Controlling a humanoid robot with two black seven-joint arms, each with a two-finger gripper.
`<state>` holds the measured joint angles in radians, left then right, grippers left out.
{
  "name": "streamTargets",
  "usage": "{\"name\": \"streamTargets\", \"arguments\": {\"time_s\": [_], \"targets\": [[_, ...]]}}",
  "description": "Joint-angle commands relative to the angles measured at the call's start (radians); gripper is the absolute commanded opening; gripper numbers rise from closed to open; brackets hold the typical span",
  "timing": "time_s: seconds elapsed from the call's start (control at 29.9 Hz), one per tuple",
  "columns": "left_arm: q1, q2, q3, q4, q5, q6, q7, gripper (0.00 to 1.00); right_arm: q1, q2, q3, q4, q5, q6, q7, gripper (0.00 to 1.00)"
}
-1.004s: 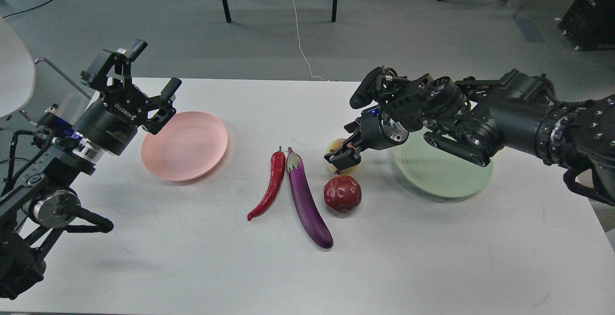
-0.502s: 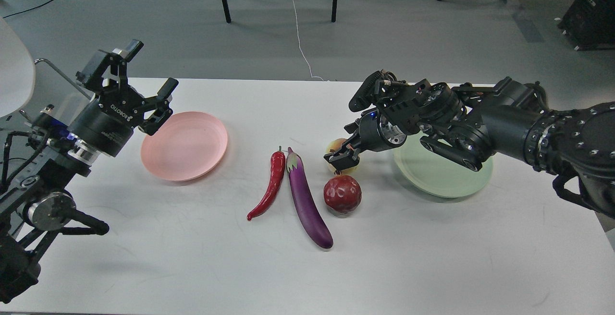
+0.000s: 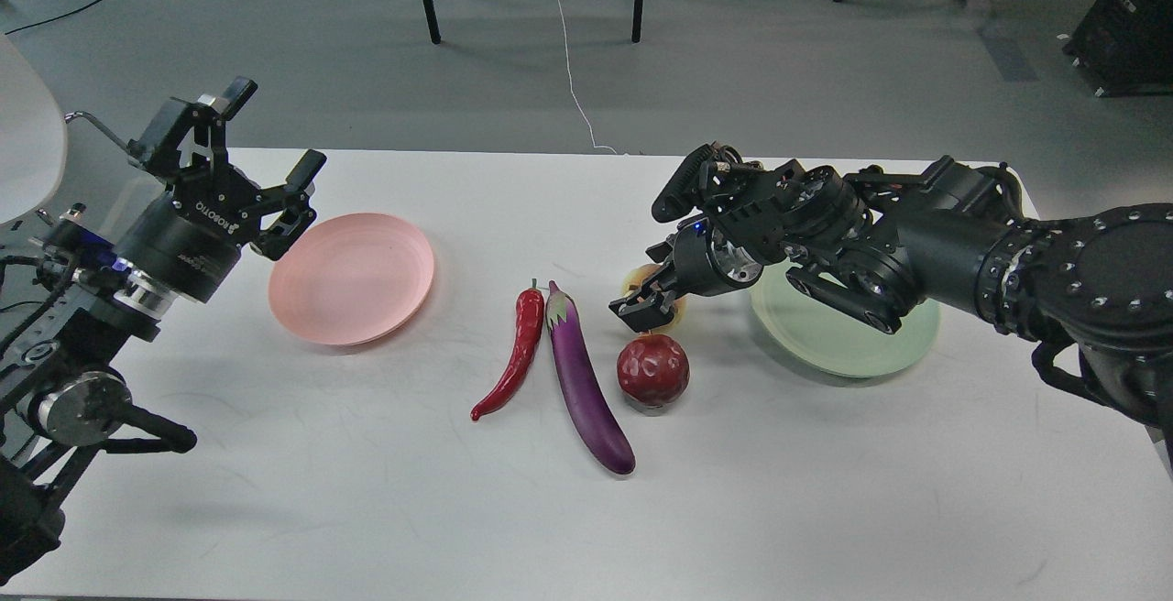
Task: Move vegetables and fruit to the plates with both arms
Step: 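Lower the right gripper onto the peach and close it, then carry the peach onto the green plate and release it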
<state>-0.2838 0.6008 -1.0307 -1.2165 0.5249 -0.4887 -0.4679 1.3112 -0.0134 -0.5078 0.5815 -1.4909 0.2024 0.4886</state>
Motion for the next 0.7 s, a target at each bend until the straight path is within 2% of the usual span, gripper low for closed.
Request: {"name": "streamTargets", "arguments": {"time_s": [0.0, 0.07, 0.17, 0.37, 0.47, 0.67], "targets": [[0.0, 0.001, 0.0, 0.0, 0.0, 0.0, 0.0, 0.98, -0.012, 0.0, -0.005, -0.002, 0.001, -0.001, 0.0, 0.93], [0.0, 0.001, 0.0, 0.0, 0.0, 0.0, 0.0, 0.98, -0.016, 0.0, -0.005, -0.006, 0.003, -0.003, 0.0, 0.92], [0.0, 0.001, 0.0, 0.0, 0.0, 0.0, 0.0, 0.98, -0.02, 0.001, -0.005, -0.014, 0.006, -0.005, 0.0, 0.85], [0.0, 0.001, 0.0, 0.0, 0.0, 0.0, 0.0, 0.98, -0.018, -0.003, -0.005, -0.012, 0.007, -0.005, 0.0, 0.59], [0.0, 0.001, 0.0, 0.0, 0.0, 0.0, 0.0, 0.98, -0.007, -0.014, -0.003, -0.002, 0.009, -0.005, 0.0, 0.5], [0.0, 0.001, 0.0, -0.008, 0.0, 0.0, 0.0, 0.98, 0.092, -0.155, 0.006, 0.104, 0.05, -0.005, 0.0, 0.5]]}}
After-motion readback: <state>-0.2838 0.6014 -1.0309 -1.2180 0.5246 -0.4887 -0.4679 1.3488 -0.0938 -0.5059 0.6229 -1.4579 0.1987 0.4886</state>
